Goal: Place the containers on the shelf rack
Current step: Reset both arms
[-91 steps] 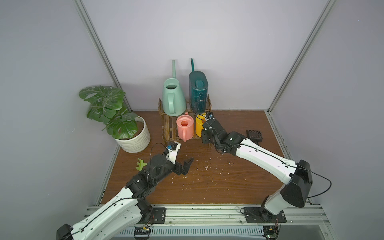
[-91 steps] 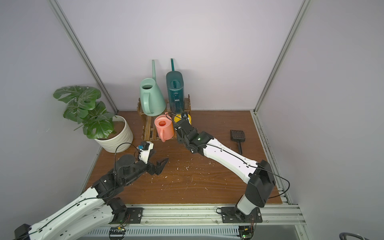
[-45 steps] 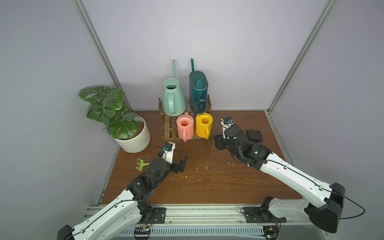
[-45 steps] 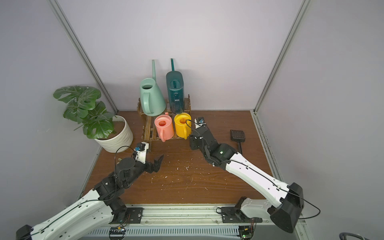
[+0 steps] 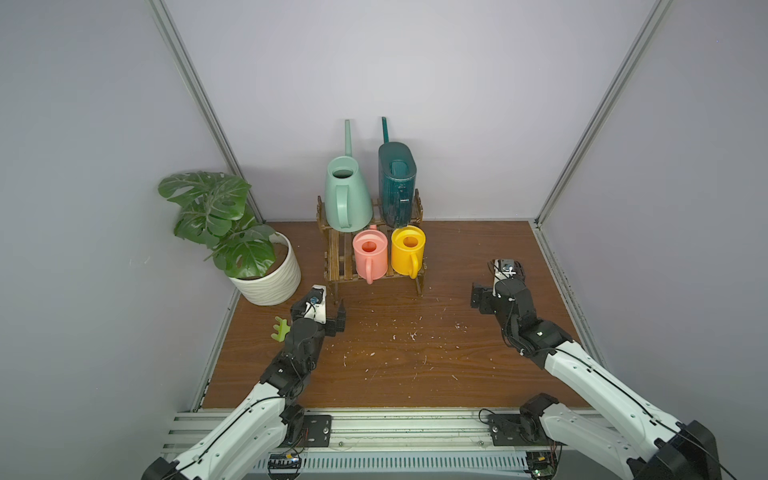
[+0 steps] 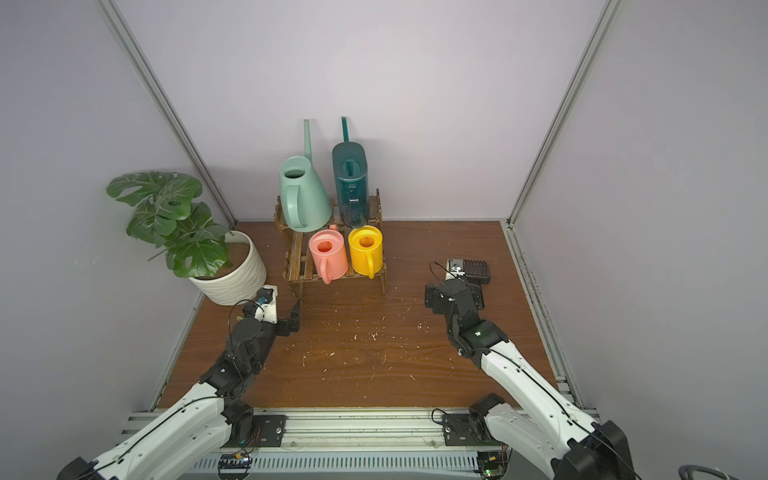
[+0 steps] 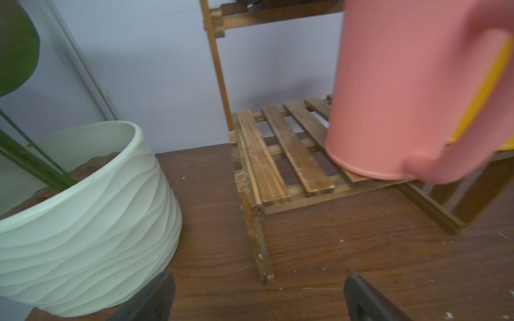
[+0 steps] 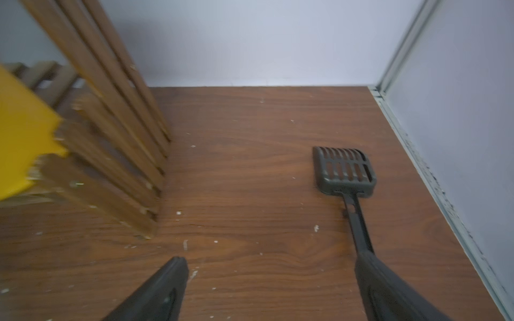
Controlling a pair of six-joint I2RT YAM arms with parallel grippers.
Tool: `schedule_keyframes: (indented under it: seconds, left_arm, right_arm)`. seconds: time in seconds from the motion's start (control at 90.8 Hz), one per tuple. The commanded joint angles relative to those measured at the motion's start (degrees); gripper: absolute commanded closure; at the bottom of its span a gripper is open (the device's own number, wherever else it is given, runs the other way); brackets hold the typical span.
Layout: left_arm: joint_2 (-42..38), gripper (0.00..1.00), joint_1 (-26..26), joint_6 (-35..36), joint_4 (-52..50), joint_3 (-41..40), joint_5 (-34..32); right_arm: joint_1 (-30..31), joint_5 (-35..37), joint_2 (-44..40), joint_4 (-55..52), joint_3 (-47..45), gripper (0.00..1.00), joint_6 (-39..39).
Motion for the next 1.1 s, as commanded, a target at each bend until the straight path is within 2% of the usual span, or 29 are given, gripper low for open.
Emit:
schedule_keyframes:
  seconds: [0.0,0.055,0.11,0.264,0.418,0.561,0.649,0.716,0.804,0.936,1.09]
  left_arm:
    - [4.80,0.03,8.95,0.96,11.70,-2.42,9.62]
    - [7.91,0.03,12.83,0.48,15.89,-3.72,12.09]
    - [10.62,0.03,14.50,0.52,19.36,-4.67,12.15]
    - [20.14,0.03,15.47,2.83,31.36,-6.63,10.23]
    - [27.58,0.02,15.76,3.69,34.37,-3.54,13.01]
    - [33.13,0.02,15.76,4.02,41.83,-2.24,16.82]
    - [38.85,0.02,15.94,4.01,48.76,-2.56,17.21]
    - [39.44,0.02,18.21,2.16,49.43,-2.65,19.30]
    - [44.12,0.02,20.76,0.05,55.62,-3.50,21.72]
    - [45.47,0.02,22.06,-1.91,52.10,-0.80,21.80]
    - [45.41,0.02,22.07,-2.33,51.18,-0.34,20.26]
  right_arm:
    - [-6.15,0.27,-2.06,10.83,-5.93,0.01,-3.62]
    - [-9.41,-1.89,-2.75,16.41,-9.75,0.01,-3.98]
    - [-12.19,-3.53,-3.31,22.63,-13.66,0.01,-4.69]
    - [-16.76,-6.89,-3.51,41.91,-24.30,0.01,-7.83]
    - [-18.75,-7.63,-0.50,60.07,-31.70,0.01,-9.46]
    - [-19.20,-9.03,6.57,65.71,-30.56,0.01,-10.70]
    - [-19.20,-10.06,10.34,73.13,-30.70,0.01,-12.18]
    - [-19.21,-10.99,12.54,76.49,-30.60,0.01,-13.00]
    - [-19.27,-11.89,15.95,81.00,-30.23,0.01,-14.20]
    - [-19.22,-13.04,21.76,86.58,-28.98,0.01,-15.92]
    - [-19.29,-13.61,33.14,95.09,-27.60,0.01,-15.70]
